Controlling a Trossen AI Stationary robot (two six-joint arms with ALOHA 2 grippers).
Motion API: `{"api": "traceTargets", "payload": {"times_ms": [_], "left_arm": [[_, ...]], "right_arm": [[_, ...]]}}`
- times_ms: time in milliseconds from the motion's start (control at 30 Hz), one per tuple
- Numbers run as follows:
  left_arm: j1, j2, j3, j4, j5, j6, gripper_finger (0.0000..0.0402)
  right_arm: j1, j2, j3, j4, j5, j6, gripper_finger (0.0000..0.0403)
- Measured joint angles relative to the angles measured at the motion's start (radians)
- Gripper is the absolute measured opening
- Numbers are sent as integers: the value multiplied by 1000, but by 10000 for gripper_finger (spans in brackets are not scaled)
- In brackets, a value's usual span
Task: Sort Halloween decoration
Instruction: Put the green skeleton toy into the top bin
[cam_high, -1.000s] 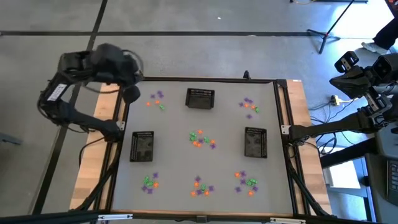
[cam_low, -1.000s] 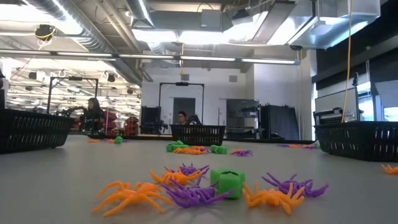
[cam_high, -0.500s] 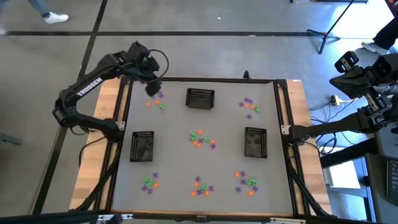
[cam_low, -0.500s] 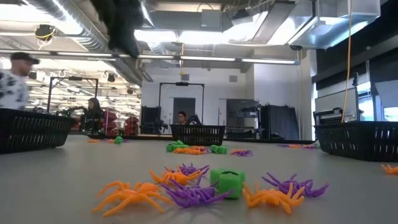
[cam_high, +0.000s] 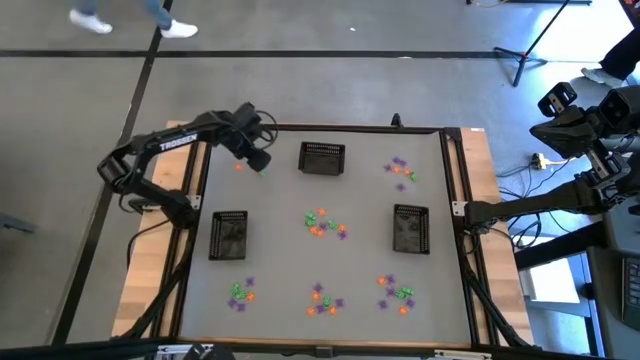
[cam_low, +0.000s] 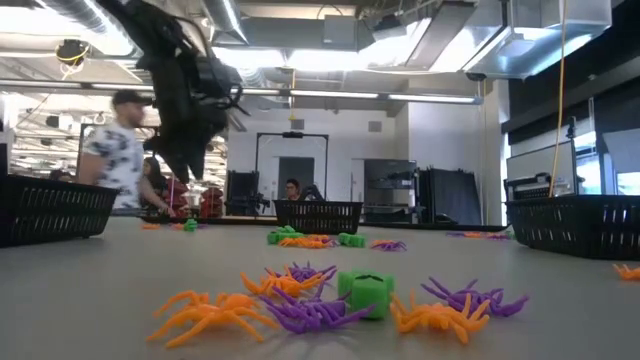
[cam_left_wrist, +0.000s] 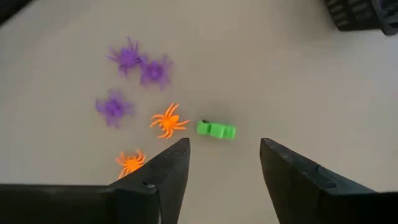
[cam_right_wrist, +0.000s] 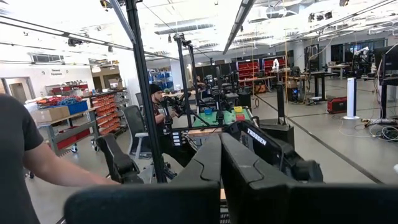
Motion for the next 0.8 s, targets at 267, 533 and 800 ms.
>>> {"api": "traceTargets", "payload": {"times_ms": [267, 533, 800], "left_arm": [[-41, 130, -1, 79, -31, -166, 209], [-84, 196, -1, 73, -31, -329, 207], [-96, 209, -1, 75, -127, -347, 206]], "right_arm": [[0, 0, 0, 0, 0, 0, 1], [0, 0, 0, 0, 0, 0, 1], [0, 0, 0, 0, 0, 0, 1]]}}
